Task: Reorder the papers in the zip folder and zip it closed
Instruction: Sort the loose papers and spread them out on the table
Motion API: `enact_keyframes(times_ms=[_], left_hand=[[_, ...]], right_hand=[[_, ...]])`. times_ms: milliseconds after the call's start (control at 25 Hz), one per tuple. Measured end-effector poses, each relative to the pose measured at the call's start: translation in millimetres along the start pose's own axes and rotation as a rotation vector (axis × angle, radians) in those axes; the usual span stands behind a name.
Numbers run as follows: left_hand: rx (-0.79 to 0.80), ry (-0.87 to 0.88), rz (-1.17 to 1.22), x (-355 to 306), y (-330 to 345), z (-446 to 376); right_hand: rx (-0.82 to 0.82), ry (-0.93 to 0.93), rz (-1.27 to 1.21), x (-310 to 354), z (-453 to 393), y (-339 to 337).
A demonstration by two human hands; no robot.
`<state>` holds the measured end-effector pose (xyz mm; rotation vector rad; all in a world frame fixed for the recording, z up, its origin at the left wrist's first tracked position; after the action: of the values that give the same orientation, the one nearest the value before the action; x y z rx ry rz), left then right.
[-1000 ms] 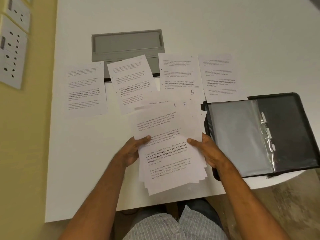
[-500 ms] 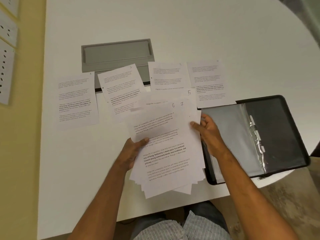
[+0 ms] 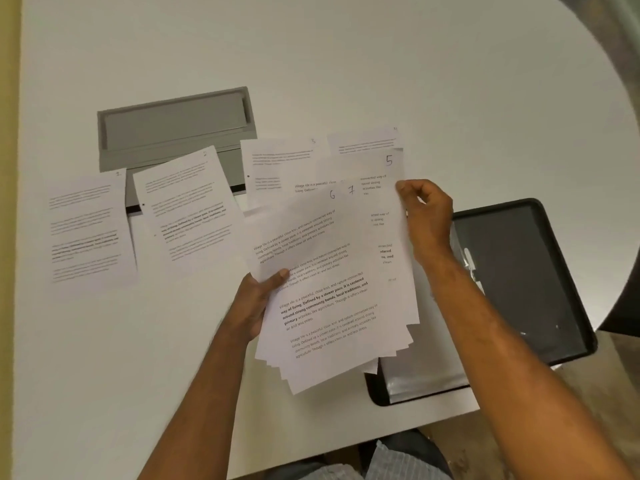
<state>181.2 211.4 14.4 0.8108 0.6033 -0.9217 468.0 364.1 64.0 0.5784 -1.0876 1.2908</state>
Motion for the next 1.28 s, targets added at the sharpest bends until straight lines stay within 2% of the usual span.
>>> enact_keyframes(times_ms=[120, 280, 360, 520, 760, 960, 1280], left_hand=[[-0.028, 0.004, 0.015, 4.1, 33.2, -22.4], [-0.071, 0.010, 0.023, 10.6, 65.2, -49.2], [-0.087, 0.026, 0.030, 12.8, 76.3, -58.9], [-0.136, 0.043, 0.041, 18.0, 93.2, -74.8], [-0.141, 0.084, 0.072, 15.4, 124.5, -96.9], [-0.144, 0.073, 0.014, 15.3, 136.3, -109.6], [-0.177, 0.057, -0.056, 7.9, 126.1, -114.2]], right_hand=[[0.036, 0.026, 0.040, 5.5, -31.6, -16.4], [0.237, 0.131, 0.211, -7.3, -57.3, -34.1], [0.230, 0.147, 0.219, -8.5, -71.5, -50.2], [0.110, 0.143, 0.214, 4.3, -118.7, -82.9], [0.369, 0.327, 0.319, -2.0, -165.7, -96.6], [0.055, 0.131, 0.351, 3.7, -208.9, -132.2], [-0.114, 0.117, 0.533, -26.6, -266.2, -158.7]])
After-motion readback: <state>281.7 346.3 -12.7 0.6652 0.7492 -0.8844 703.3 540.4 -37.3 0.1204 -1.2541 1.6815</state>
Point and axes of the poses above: each hand's wrist, its own z-axis away from the middle knuckle, its own y-axis out of the palm, x = y × z, the point moved 5 cm from there along -z, towards the middle knuckle, and after that the axes turned 13 degrees about y, right-handed, at the moved point
